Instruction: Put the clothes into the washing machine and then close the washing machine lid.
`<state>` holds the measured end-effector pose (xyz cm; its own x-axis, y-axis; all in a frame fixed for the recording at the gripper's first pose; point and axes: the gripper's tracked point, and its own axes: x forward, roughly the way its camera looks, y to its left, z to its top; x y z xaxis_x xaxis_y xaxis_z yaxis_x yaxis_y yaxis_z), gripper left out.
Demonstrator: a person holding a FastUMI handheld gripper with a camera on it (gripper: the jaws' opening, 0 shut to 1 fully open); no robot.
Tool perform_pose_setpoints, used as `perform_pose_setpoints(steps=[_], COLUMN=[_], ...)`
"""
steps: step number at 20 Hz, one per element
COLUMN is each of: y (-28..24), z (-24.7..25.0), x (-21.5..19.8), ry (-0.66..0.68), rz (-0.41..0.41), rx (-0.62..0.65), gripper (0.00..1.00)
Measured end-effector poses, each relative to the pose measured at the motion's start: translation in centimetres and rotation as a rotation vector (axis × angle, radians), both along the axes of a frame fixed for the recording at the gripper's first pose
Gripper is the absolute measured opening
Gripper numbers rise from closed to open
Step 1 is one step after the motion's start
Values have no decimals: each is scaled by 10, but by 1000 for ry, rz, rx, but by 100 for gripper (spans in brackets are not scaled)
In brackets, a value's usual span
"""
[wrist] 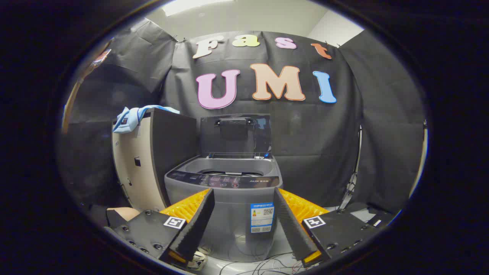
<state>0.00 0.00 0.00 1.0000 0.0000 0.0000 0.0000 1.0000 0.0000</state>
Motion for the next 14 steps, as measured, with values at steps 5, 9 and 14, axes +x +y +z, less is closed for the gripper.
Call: perform_pose_setpoints(steps=[5, 9, 14], y=[0, 0, 0], z=[-1, -1, -1], x=[0, 1, 1], ry=[2, 0, -2], rz=[0, 0, 0], rx=[1, 0, 1], gripper=[96, 96, 96])
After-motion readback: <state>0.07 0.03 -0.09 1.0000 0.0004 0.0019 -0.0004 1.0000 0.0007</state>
